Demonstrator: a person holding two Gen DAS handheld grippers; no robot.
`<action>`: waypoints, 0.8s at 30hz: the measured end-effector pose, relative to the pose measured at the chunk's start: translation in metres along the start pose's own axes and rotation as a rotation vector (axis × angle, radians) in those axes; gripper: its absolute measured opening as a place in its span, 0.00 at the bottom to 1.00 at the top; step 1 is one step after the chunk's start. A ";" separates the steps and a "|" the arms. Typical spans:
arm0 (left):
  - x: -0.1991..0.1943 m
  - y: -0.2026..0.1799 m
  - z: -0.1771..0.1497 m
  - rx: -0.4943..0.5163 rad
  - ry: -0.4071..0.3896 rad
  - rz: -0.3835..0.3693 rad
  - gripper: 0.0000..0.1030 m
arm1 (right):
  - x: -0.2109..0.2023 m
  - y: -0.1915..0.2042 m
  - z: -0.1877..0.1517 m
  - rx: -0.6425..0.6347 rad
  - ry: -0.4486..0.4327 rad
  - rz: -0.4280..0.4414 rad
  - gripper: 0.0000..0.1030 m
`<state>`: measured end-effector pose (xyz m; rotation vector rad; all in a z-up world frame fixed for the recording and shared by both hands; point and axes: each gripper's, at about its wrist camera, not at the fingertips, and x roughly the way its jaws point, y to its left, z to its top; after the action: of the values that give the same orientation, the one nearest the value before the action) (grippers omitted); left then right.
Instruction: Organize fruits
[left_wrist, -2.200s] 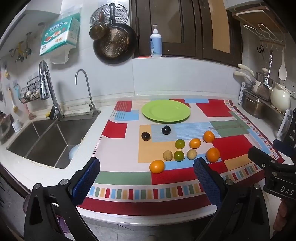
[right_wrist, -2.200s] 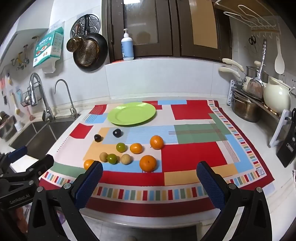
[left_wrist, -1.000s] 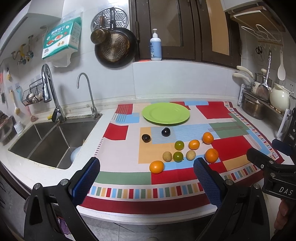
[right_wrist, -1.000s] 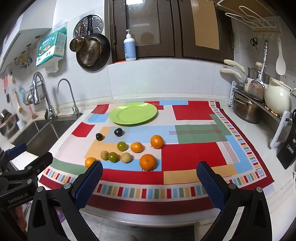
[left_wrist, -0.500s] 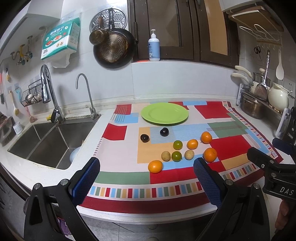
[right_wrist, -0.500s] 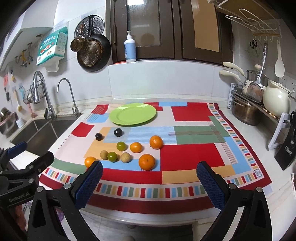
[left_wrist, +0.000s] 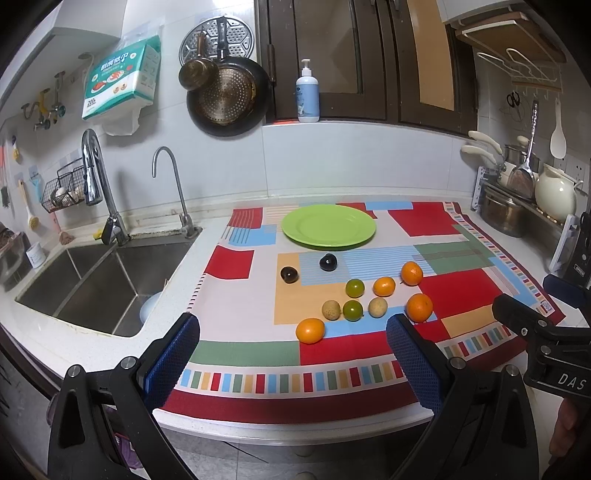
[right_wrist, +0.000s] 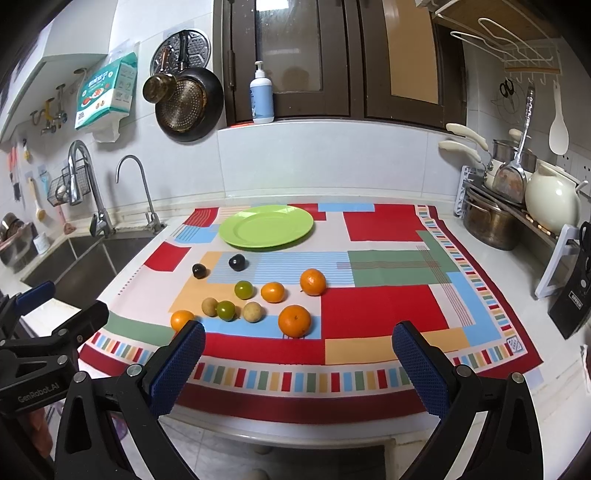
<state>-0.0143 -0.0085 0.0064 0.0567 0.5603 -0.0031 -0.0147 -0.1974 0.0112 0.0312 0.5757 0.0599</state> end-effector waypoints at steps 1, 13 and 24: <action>0.000 -0.001 0.000 0.000 0.000 0.000 1.00 | 0.000 0.000 0.000 -0.001 0.001 0.000 0.99; 0.007 0.000 -0.001 0.003 0.019 -0.010 1.00 | 0.002 0.000 -0.002 0.000 0.018 -0.002 0.99; 0.038 0.002 -0.007 0.007 0.081 -0.018 1.00 | 0.028 -0.001 -0.005 0.003 0.075 -0.004 0.99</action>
<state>0.0141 -0.0053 -0.0191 0.0592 0.6414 -0.0208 0.0065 -0.1961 -0.0082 0.0305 0.6505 0.0569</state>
